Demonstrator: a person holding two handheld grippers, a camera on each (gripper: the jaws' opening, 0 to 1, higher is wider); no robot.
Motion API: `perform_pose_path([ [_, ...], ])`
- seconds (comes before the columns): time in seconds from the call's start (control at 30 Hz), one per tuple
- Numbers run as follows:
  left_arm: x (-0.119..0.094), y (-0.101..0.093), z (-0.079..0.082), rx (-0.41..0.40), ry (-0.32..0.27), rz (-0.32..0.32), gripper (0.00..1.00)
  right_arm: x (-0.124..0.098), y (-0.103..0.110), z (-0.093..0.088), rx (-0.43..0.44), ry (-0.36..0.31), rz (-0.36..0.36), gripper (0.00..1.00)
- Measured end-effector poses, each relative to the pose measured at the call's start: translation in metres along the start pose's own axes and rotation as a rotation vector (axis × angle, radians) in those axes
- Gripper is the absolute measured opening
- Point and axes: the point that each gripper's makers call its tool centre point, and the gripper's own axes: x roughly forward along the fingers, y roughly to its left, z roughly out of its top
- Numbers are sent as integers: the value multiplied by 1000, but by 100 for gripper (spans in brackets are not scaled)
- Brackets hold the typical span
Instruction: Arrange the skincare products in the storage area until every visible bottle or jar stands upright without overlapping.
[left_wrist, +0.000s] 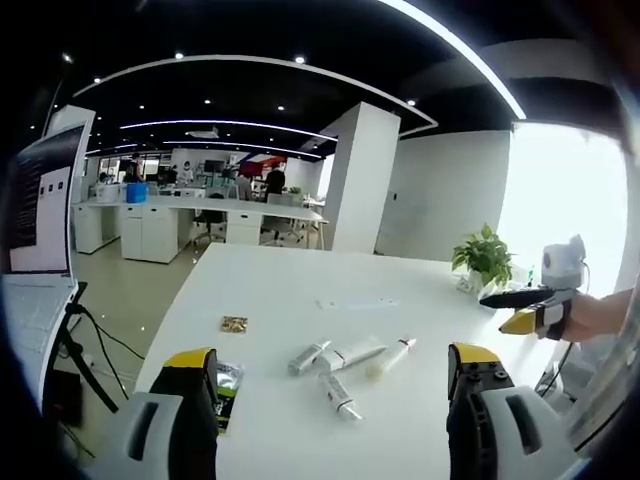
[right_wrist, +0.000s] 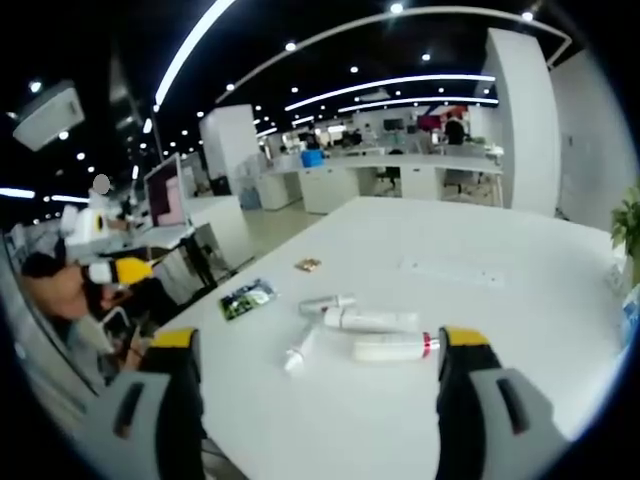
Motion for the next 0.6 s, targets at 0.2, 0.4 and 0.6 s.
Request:
perform_pose_path([
  [0.2,4,-11,-7,6,29,-4,99,-5,-7,-8,25,-6,3,97],
  [0.4,9,-24,-11,27,52,10,99,-16,-20,-18,50,-17,14,92],
  [0.6,15,-44,-17,31,75,26,99,-22,-34,-10,53,-57,31,91],
])
